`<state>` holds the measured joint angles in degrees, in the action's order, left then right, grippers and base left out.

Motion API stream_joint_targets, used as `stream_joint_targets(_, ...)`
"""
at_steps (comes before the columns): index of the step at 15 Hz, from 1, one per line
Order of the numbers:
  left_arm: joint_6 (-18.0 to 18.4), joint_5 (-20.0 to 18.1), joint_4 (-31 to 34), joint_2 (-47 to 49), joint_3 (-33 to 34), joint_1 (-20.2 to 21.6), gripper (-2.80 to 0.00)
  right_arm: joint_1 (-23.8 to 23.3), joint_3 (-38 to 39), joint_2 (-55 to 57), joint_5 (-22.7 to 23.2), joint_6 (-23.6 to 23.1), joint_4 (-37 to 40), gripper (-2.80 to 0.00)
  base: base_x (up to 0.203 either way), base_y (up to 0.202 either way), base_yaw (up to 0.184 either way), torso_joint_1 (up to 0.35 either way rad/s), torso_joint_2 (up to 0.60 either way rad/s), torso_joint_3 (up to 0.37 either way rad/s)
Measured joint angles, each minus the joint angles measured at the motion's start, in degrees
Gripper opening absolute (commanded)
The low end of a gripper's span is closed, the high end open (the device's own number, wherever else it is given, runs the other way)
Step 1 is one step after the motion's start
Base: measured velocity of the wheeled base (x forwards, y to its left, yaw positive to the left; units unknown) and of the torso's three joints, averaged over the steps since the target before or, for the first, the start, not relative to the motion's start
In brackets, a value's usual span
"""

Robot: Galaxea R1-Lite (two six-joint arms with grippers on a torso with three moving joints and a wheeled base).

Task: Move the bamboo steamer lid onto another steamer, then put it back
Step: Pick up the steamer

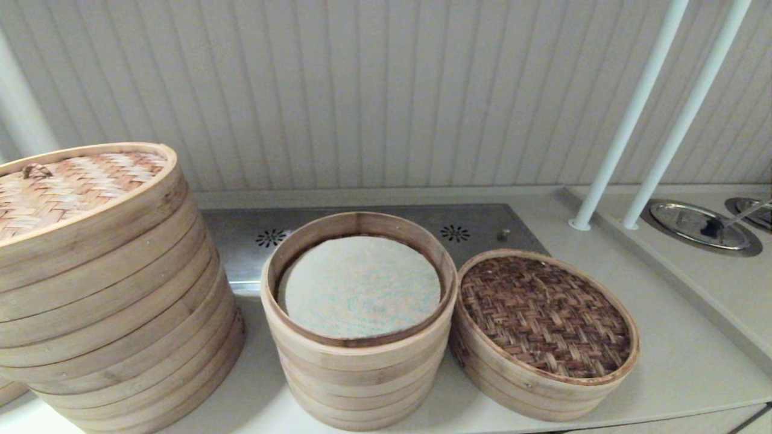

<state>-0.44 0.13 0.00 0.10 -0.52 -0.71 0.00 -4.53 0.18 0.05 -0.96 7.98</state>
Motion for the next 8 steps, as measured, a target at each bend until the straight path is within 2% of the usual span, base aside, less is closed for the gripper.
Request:
stream_joint_targets(5, 0.0, 0.0, 0.0, 0.0, 0.0, 0.0, -2.80, -0.2, -11.0, 8.4, 0.0, 0.0, 3.1, -2.80, 0.000, 0.000, 0.000, 0.000, 0.00, 0.000)
stream_joint_targets(8, 0.0, 0.0, 0.0, 0.0, 0.0, 0.0, -2.80, -3.1, -16.5, 18.9, 1.1, 0.1, 2.9, -2.80, 0.000, 0.000, 0.000, 0.000, 0.00, 0.000)
